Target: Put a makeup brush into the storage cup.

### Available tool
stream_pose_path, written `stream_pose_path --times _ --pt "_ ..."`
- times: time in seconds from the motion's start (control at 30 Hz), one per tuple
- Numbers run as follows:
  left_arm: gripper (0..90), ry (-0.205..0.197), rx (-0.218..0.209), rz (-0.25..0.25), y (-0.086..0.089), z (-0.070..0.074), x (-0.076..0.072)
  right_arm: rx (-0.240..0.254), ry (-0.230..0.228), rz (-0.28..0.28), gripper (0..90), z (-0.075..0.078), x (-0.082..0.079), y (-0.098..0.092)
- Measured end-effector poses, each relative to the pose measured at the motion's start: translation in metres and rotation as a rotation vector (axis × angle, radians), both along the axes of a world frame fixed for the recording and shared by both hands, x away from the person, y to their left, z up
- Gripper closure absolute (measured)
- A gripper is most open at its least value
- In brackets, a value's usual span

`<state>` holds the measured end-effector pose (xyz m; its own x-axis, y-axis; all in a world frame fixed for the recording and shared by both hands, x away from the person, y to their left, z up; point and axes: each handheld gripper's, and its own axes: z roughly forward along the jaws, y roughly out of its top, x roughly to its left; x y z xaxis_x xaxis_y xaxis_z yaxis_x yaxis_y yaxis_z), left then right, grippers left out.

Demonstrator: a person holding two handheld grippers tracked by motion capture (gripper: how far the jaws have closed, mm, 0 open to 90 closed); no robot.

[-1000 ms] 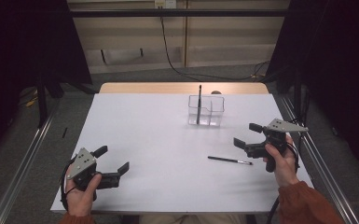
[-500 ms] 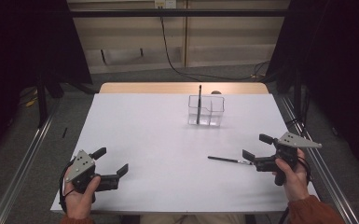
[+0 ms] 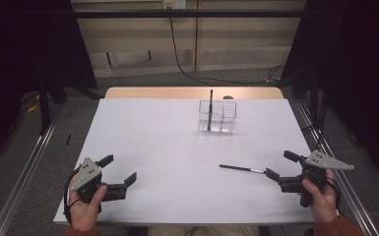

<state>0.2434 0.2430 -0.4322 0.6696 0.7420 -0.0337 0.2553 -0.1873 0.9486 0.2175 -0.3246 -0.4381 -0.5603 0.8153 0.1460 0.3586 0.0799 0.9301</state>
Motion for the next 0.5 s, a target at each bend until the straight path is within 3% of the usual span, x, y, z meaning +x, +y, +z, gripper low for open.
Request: stream_pose_path --times 0.5 --pt "2.5 0.015 -0.029 0.008 0.0025 -0.0016 0.0026 0.007 -0.004 0.032 0.0 -0.0004 0.0030 0.0064"
